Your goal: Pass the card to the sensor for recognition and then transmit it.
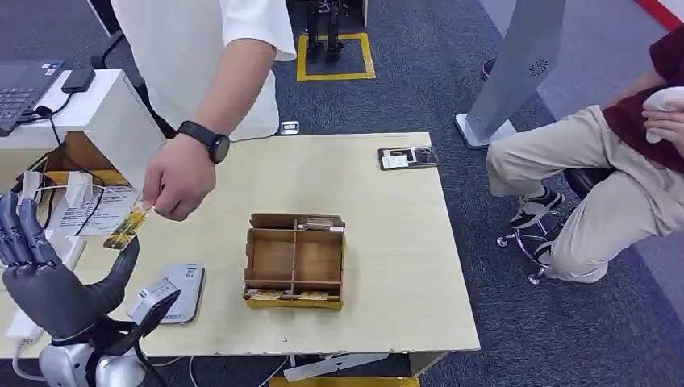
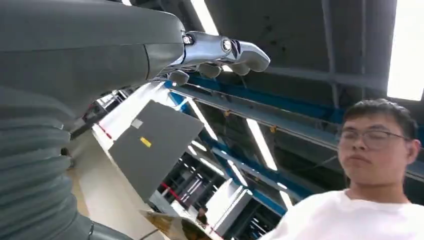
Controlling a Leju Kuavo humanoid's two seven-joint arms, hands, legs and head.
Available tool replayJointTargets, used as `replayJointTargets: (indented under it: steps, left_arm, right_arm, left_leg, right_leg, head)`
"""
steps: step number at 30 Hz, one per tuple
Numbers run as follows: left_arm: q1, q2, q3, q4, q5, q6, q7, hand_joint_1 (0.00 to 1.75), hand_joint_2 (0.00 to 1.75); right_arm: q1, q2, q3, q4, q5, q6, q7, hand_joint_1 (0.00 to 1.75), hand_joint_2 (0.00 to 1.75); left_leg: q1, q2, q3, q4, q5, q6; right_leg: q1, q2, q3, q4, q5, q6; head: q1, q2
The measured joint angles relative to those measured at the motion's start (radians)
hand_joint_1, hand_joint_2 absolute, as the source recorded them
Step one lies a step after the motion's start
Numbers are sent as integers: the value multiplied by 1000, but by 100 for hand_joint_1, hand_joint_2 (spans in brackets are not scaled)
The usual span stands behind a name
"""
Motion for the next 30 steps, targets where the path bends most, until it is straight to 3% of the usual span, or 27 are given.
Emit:
replayJointTargets:
  steps: [11,12,13,30]
  left_arm:
    - [-16,1,20,0,13,0,20,0,175]
    - [-18,1,23,0,18,0,23,21,175]
    - [-18,1,24,0,23,0,26,175,175]
    - [-18,1,25,2,3,0,41,175,175]
  right_arm:
    - [0,-5,5,7,0,0,9,0,175]
    - [1,-5,5,7,-1,0,10,0,175]
    - [1,-5,5,7,-1,0,10,0,175]
    - [1,-8,20,7,1,0,14,0,175]
  left_leg:
    - [0,0,0,0,0,0]
    - [0,0,0,0,0,0]
    - [0,0,0,0,0,0]
    - [0,0,0,0,0,0]
  right_leg:
    - [0,0,0,0,0,0]
    - [0,0,0,0,0,0]
    - [0,0,0,0,0,0]
    - [0,1,-1,0,0,0]
  head:
    - [0,0]
    - [0,0]
    - [0,0]
    - [0,0]
